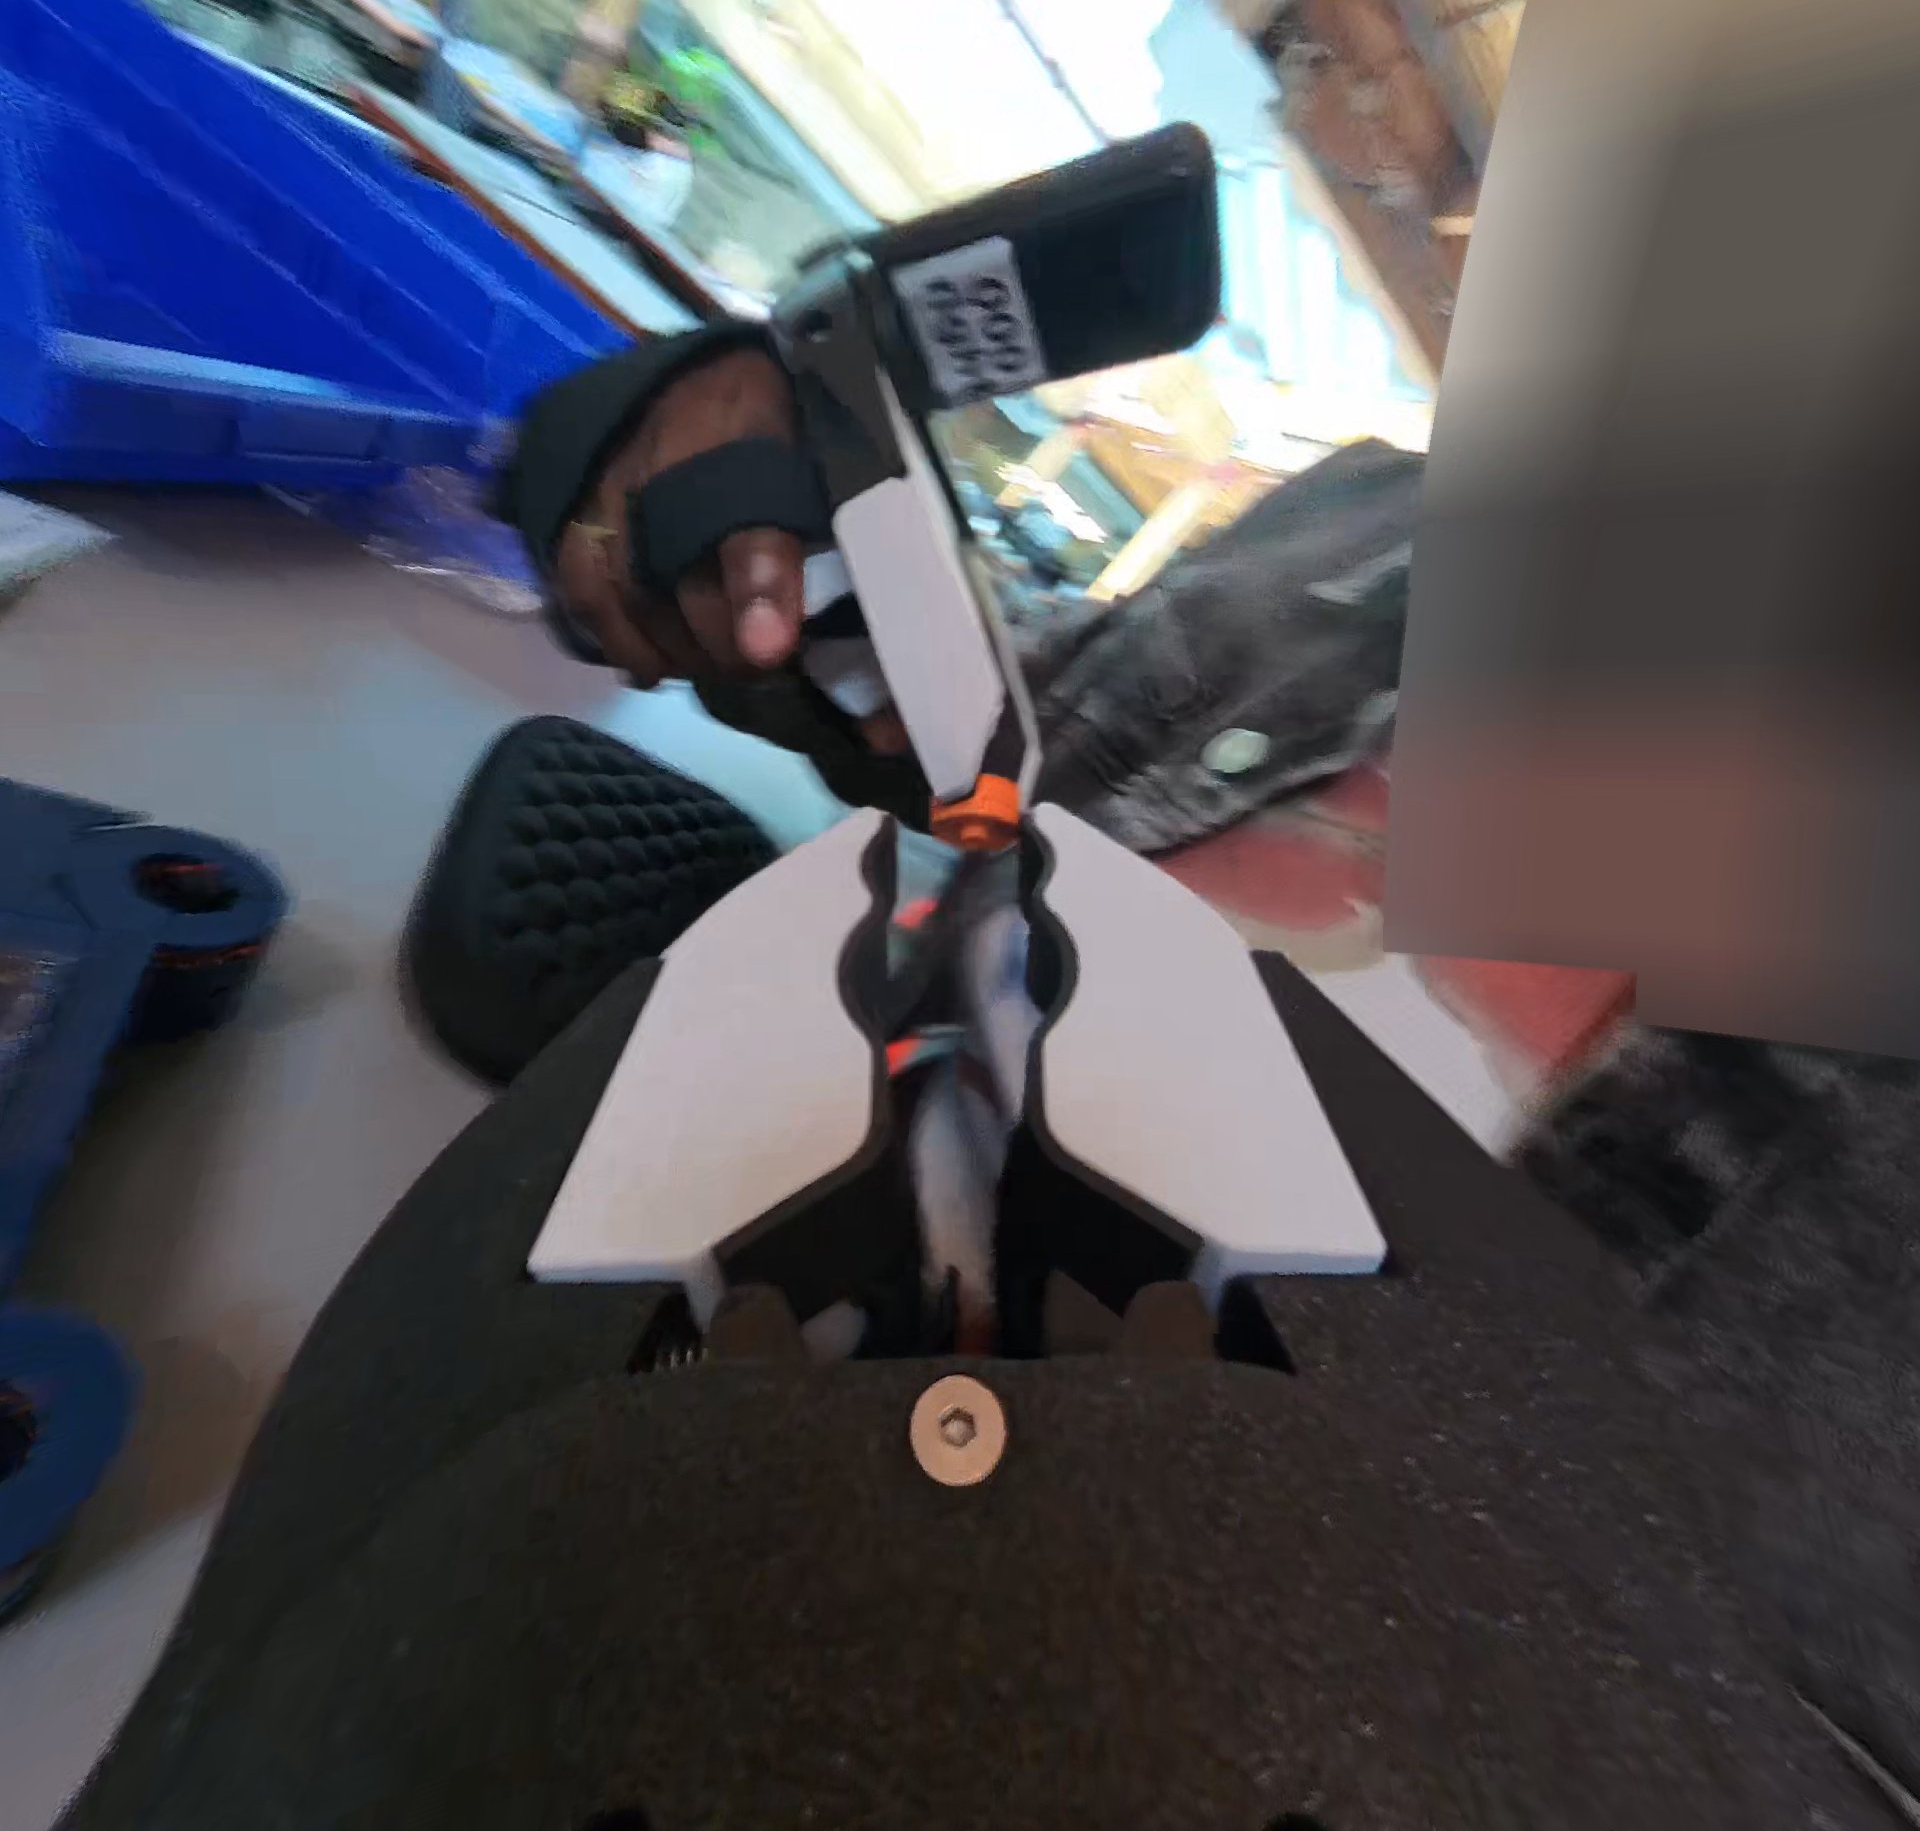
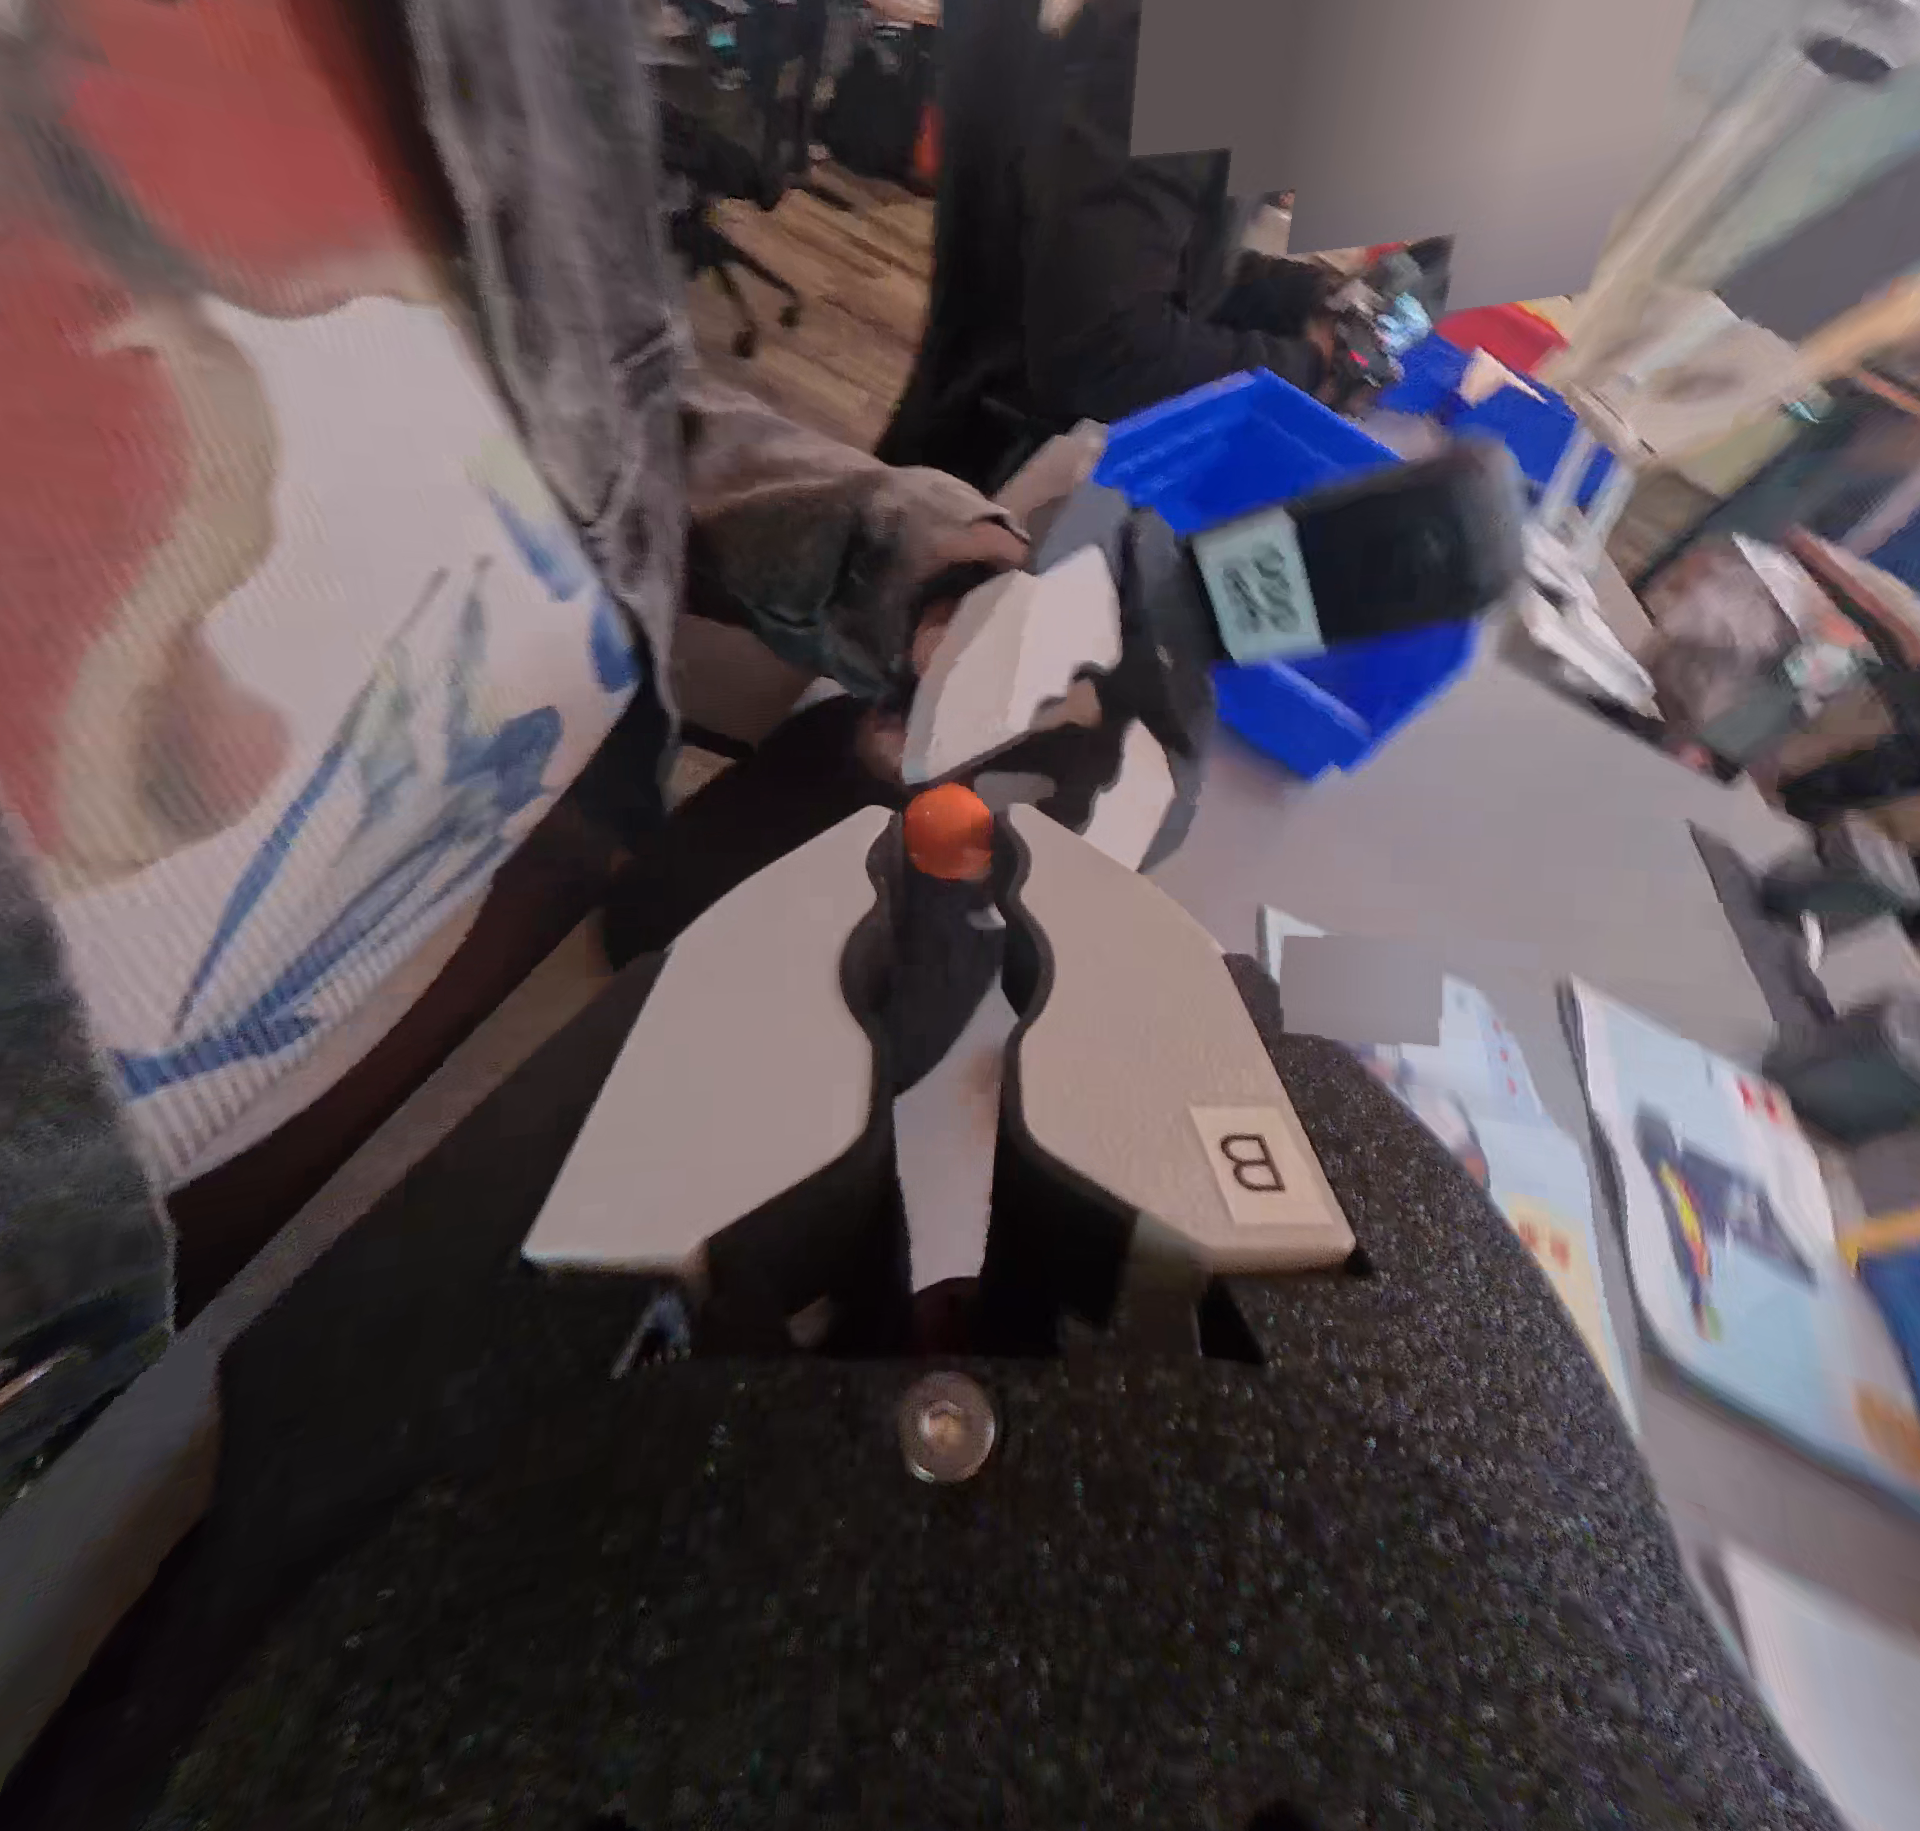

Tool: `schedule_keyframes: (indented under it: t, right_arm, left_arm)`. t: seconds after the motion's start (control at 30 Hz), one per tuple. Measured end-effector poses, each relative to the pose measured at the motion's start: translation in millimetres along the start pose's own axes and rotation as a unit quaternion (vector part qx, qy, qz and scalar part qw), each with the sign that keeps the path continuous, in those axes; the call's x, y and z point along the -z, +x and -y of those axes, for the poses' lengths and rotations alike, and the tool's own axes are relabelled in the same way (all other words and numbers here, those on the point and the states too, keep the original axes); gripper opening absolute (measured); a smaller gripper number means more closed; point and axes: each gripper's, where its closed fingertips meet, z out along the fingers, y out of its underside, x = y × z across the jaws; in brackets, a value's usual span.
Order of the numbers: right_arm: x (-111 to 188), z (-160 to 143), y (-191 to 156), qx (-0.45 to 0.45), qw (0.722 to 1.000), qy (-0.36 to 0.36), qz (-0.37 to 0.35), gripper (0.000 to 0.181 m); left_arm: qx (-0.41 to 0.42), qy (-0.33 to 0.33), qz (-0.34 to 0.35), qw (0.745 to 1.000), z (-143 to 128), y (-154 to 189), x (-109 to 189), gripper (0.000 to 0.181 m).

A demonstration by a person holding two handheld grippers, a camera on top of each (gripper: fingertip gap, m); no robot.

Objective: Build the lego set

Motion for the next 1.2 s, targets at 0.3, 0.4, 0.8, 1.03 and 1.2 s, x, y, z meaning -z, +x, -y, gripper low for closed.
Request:
schedule_keyframes:
  t: [0.3,0.4,0.8,1.03,1.2]
  right_arm:
    - [35.9,-28.0,39.1,-0.177,0.975,0.046,-0.126,0.015]
    - [33.4,-24.0,37.7,-0.171,0.977,0.046,-0.122,0.015]
    - [37.6,-32.4,40.4,-0.177,0.973,0.008,-0.145,0.015]
    - [48.8,-62.4,51.6,-0.319,0.933,-0.008,-0.165,0.015]
    - [45.6,-80.3,44.8,-0.338,0.928,-0.074,-0.138,0.016]
  left_arm:
    - [-0.171,-0.243,0.507,0.809,-20.1,-107.6,77.2,0.013]
    - [-0.193,-0.259,0.524,0.788,-17.0,-108.3,80.0,0.011]
    - [-0.215,-0.249,0.521,0.788,-10.5,-106.1,77.2,0.011]
    - [-0.245,-0.004,0.319,0.916,20.4,-63.7,34.3,0.015]
    - [-0.257,-0.07,0.328,0.906,-4.7,-78.1,27.6,0.025]
